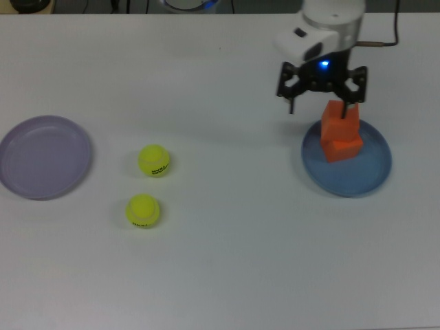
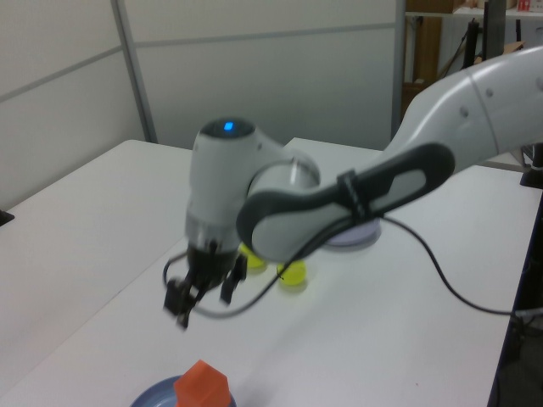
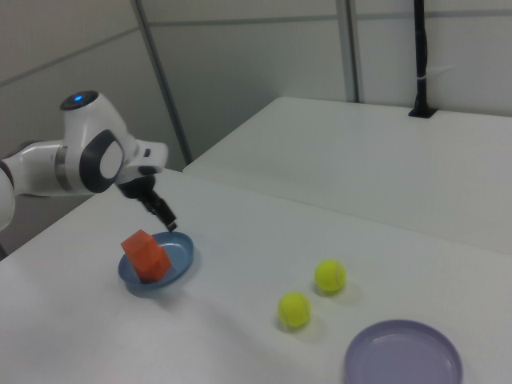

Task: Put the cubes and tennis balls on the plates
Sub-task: 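Move the gripper to a yellow tennis ball and grasp it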

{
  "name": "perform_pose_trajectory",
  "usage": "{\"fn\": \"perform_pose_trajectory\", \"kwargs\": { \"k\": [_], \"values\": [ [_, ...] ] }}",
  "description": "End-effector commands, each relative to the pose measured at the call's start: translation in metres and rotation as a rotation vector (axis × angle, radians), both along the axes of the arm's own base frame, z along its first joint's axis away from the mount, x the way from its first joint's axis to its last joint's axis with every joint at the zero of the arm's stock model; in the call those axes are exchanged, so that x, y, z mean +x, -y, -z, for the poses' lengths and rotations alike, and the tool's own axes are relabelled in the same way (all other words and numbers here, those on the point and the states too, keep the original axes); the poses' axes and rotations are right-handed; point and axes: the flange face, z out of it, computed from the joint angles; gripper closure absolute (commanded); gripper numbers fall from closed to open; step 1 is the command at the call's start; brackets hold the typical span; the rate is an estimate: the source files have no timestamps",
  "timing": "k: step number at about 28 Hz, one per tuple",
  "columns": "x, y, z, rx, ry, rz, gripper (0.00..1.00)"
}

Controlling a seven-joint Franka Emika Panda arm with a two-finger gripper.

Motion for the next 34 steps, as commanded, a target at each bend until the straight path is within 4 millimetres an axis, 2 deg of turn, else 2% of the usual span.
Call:
{"fn": "perform_pose_trajectory", "kwargs": {
  "k": [1, 3, 4, 9, 12, 14, 19, 27, 34],
  "values": [
    [0.025, 0.067, -0.007, -0.005, -0.034, 0.046, 0.00],
    [0.036, 0.092, -0.005, -0.010, -0.053, 0.058, 0.00],
    [0.044, 0.116, 0.000, -0.019, -0.076, 0.070, 0.00],
    [0.062, 0.180, 0.021, -0.042, -0.110, 0.106, 0.00],
    [0.071, 0.206, 0.031, -0.036, -0.123, 0.121, 0.00],
    [0.079, 0.222, 0.050, -0.039, -0.149, 0.126, 0.00],
    [0.090, 0.243, 0.084, -0.061, -0.183, 0.140, 0.00],
    [0.096, 0.269, 0.107, -0.082, -0.205, 0.153, 0.00],
    [0.101, 0.275, 0.123, -0.081, -0.211, 0.144, 0.00]
  ]
}}
